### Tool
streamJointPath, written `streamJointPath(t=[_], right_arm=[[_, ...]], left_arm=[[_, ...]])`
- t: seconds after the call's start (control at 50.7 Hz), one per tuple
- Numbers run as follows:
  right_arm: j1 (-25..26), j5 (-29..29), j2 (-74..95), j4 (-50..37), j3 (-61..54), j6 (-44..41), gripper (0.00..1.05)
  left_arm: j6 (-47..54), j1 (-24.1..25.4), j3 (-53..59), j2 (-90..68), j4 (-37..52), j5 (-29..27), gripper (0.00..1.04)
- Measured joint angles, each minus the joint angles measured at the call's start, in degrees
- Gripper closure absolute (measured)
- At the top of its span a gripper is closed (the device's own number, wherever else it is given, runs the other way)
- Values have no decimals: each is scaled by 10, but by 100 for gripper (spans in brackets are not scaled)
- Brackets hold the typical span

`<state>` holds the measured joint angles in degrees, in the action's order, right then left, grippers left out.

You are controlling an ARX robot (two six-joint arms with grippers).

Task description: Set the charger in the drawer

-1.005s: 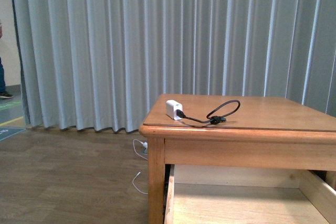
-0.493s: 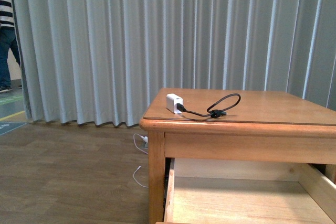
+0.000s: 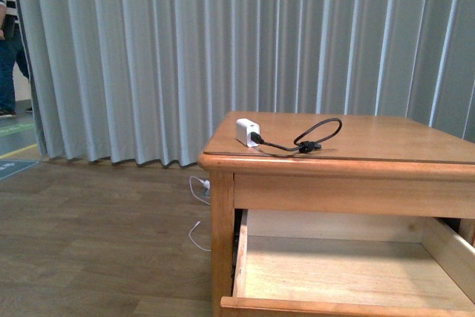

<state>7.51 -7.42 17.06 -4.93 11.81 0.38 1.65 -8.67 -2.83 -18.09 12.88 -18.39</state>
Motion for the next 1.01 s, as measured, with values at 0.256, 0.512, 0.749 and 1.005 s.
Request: streamJointPath(t=[0.256,0.512,0.749,1.005], right_arm=[[0,0,0,0,0,0,8],[0,0,0,0,0,0,8],[0,0,0,0,0,0,8],[0,0,0,0,0,0,8]], left_arm=[[12,-57,-136,-324,152,-19,6],[16,-99,-348,-569,162,-30,6],[-3,-126,-521,-704,133,-37,6],[-42,-144,-706,-859,87,-52,6]])
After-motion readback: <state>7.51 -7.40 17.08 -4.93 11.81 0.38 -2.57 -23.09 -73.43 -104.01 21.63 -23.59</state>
